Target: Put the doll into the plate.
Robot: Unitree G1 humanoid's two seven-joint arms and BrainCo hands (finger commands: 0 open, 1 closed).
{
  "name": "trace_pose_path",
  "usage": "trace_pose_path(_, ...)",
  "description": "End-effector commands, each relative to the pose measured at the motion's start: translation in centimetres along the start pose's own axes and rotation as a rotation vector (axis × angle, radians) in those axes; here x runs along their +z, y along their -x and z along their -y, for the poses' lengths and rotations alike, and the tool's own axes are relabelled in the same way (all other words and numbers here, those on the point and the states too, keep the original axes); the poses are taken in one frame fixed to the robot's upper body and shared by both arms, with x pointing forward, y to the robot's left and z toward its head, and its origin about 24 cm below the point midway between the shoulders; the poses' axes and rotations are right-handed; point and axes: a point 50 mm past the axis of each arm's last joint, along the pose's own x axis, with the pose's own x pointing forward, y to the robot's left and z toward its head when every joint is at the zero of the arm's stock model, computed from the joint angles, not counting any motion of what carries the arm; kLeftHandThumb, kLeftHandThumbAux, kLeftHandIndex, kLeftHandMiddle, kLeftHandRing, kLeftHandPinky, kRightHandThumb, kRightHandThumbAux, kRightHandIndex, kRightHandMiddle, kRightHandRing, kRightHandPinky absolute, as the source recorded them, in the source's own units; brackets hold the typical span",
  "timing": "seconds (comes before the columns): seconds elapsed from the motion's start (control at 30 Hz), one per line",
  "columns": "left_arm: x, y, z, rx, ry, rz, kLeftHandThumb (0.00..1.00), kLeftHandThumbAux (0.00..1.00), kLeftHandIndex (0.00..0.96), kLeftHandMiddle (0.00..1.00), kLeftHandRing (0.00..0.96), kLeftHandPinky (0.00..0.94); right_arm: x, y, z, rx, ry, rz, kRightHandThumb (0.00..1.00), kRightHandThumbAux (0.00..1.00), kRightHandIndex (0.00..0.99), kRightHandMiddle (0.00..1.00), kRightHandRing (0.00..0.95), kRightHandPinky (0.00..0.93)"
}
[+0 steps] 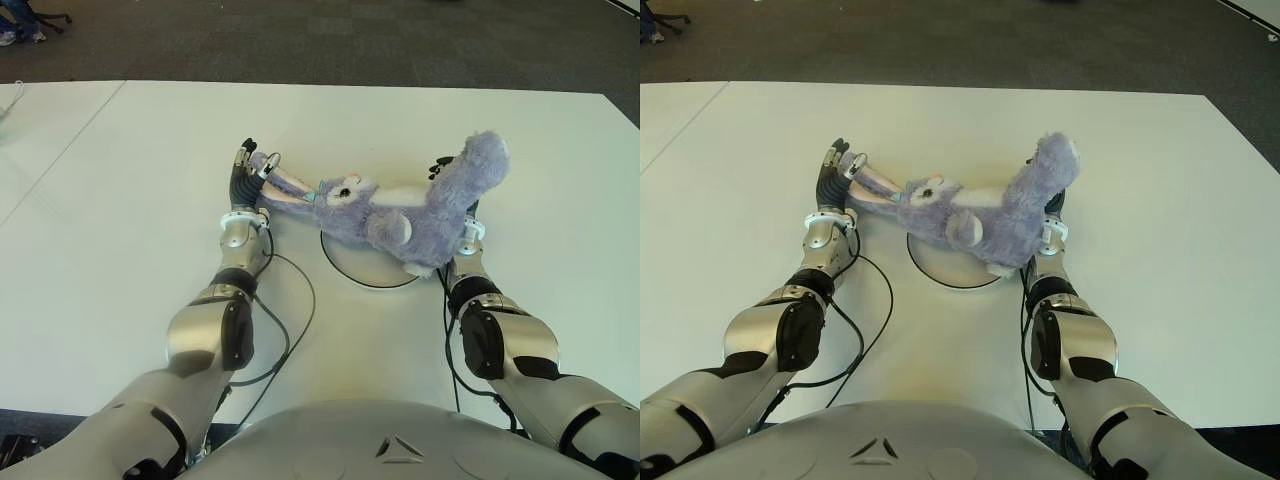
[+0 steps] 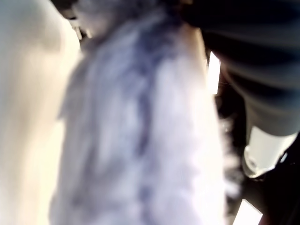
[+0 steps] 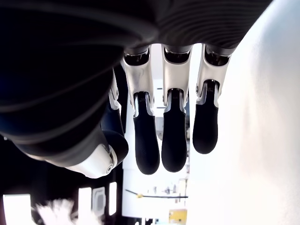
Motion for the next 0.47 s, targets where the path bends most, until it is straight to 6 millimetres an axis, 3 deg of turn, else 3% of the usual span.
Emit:
trace_pose_path(0.03,-8.79,6.49,-1.19,0.066,0.012,-0.435,0.000,0.636,0.000,0.021,0.012,0.025,-10.02,9.46,0.93,-0.012,0.053,-0.460,0.671,0.737,0.415,0.530,0.543,0.523)
trace_pose_path(0.17,-8.82,6.50,-1.16,0.066,0.014,-0.438,0.000,0.618,0.000,0.019,0.010,0.020,-10.02,9.45,0.92,-0.014,0.055,-0.460,0.670,0.738,0.413,0.514,0.522,0.448)
trace_pose_path(0.33,-8.85,6.51,-1.16,0.067,0.015,-0.441,0.000,0.610,0.000,0.015,0.006,0.014,-9.96,9.41,0.94,-0.017,0.075,-0.453,0.669,0.739,0.411,0.494,0.499,0.449)
trace_pose_path(0.47,-8.83,6.49,-1.17,0.072,0.014,-0.441,0.000,0.623,0.000,0.013,0.002,0.010,-9.99,9.42,0.95,-0.023,0.082,-0.457,0.667,0.741,0.406,0.431,0.443,0.389)
